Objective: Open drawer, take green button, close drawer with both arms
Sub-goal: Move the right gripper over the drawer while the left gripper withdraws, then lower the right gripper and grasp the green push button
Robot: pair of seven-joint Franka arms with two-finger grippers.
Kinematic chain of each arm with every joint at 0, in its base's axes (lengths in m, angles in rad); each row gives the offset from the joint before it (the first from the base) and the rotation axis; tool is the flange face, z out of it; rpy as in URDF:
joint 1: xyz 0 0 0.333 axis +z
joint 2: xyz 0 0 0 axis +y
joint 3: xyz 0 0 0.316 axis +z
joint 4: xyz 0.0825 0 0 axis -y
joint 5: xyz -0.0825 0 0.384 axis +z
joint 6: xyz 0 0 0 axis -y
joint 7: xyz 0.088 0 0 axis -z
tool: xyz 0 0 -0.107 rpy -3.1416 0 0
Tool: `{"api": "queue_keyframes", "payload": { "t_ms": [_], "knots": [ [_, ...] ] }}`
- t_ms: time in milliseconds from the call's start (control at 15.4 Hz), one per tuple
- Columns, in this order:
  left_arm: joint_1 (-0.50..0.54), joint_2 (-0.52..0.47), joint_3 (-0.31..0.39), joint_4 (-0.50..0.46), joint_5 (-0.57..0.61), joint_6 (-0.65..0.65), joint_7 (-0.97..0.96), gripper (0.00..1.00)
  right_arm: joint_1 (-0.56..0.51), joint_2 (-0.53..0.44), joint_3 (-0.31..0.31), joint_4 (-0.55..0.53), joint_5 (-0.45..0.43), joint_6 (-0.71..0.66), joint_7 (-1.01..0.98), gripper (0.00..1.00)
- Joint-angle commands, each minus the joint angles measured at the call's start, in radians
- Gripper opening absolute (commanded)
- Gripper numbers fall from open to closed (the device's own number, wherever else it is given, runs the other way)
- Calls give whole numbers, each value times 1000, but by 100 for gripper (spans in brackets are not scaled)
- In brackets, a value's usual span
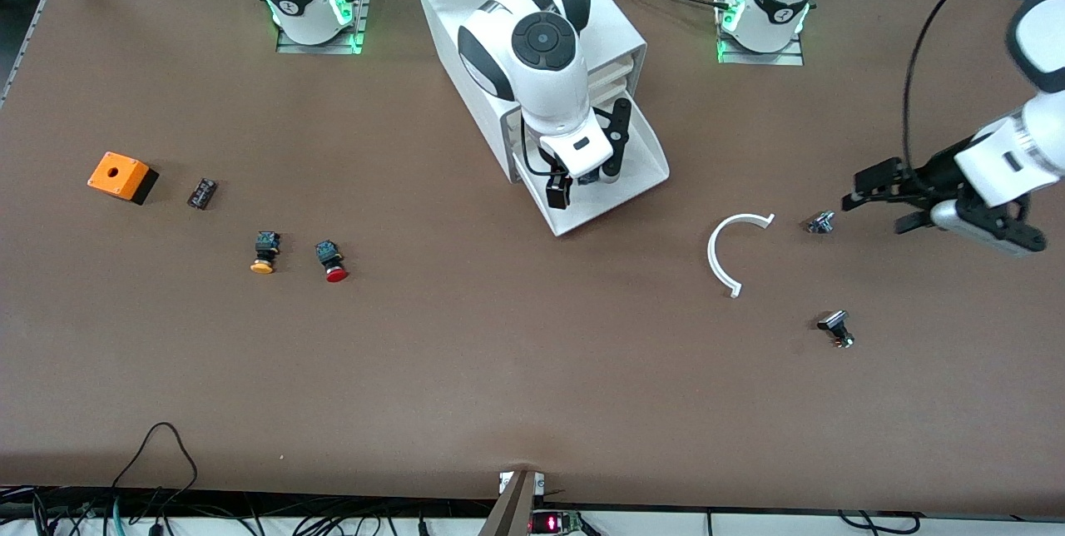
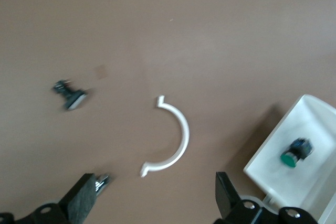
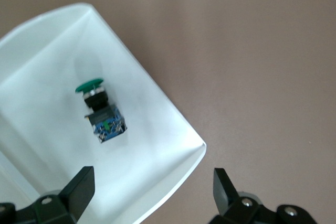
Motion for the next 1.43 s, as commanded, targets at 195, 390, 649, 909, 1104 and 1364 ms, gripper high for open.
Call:
{"api": "queue_keyframes", "payload": {
  "t_ms": [195,390,649,909,1104,1364],
  "knots": [
    [-21,-10,3,87,280,-120,-40,100,32,84,-13,42,-57,-15,-79,100],
    [-25,-11,-6,87,334,-122,-133,100,59,102,-13,44,-65,9,-75,100],
    [-25,-8,-7,89,342,-118,-140,100,95,126,-13,50,-100,40,-75,100],
    [-25,-10,-7,93,329,-163,-227,100,104,149,-9,53,-106,52,-67,100],
    [-34,-8,-23,113,328,-206,-357,100,106,172,-5,53,-103,77,-65,100],
    [-42,-7,-26,121,328,-223,-428,100,127,172,-5,50,-105,48,-61,100]
  ]
}}
